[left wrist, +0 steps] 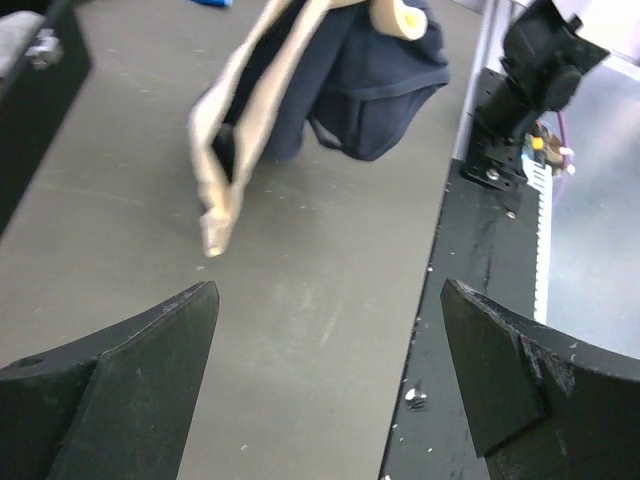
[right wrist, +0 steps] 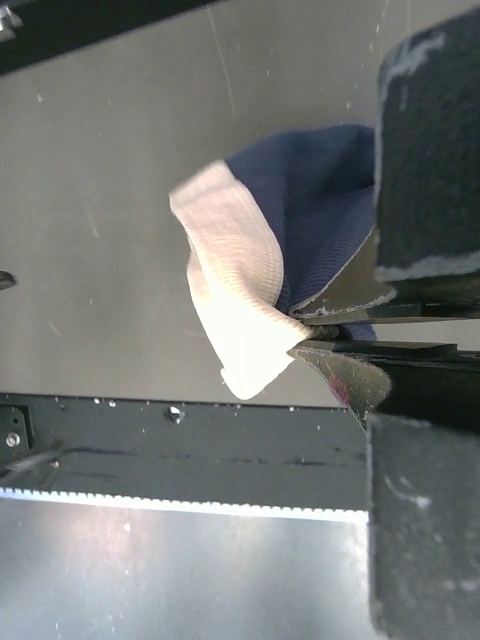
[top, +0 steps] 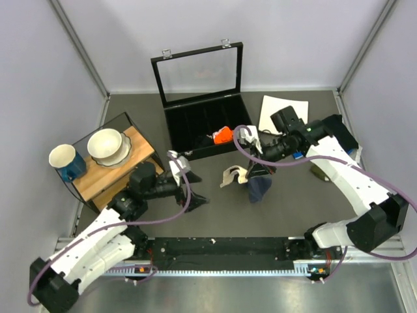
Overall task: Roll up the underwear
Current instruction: Place the underwear at the center of the board.
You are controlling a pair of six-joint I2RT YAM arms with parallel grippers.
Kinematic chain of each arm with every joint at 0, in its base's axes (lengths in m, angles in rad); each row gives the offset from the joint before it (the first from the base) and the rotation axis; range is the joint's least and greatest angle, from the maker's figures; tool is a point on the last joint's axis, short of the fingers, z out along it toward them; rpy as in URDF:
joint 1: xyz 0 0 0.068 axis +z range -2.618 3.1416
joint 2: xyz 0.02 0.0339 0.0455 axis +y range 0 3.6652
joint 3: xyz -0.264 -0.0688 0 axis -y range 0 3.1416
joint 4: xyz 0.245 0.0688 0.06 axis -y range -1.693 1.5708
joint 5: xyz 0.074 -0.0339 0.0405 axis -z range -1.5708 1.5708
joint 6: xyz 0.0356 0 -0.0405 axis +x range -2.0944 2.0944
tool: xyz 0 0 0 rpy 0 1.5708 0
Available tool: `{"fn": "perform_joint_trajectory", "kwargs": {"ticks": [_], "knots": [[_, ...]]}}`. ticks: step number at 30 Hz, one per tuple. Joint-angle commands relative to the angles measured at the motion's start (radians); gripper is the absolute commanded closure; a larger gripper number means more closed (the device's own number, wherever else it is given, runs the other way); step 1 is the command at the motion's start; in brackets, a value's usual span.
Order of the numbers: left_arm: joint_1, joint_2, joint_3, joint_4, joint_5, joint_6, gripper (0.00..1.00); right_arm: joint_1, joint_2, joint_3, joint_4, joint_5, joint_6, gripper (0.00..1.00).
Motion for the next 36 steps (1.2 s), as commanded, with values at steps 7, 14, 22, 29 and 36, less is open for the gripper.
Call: {"fn": "perform_joint_trajectory", "kwargs": {"ticks": [7,14,22,29,36], "knots": [[-0.359,0.208,-0.041,0.264,-0.495,0.074,0.01,-0.063,-0.04,-0.086,0.063,-0.16,0.005,1.0],[-0.365,0.5,0.095,0.338,-0.483,0.165,0.02,-0.086,-0.068,-0.123,0.078,-0.183,0.003,1.0],[-0.371,0.714,0.264,0.288,-0.483,0.174,0.1,-0.114,-0.105,-0.123,0.08,-0.206,0.018,1.0],[-0.364,0.821,0.385,0.148,-0.399,0.183,0.96,-0.129,-0.163,-0.116,0.077,-0.188,0.043,1.0],[-0.352,0.629,0.4,-0.074,-0.327,0.116,1.0,-0.131,-0.246,-0.097,0.051,-0.076,0.075,1.0]]}}
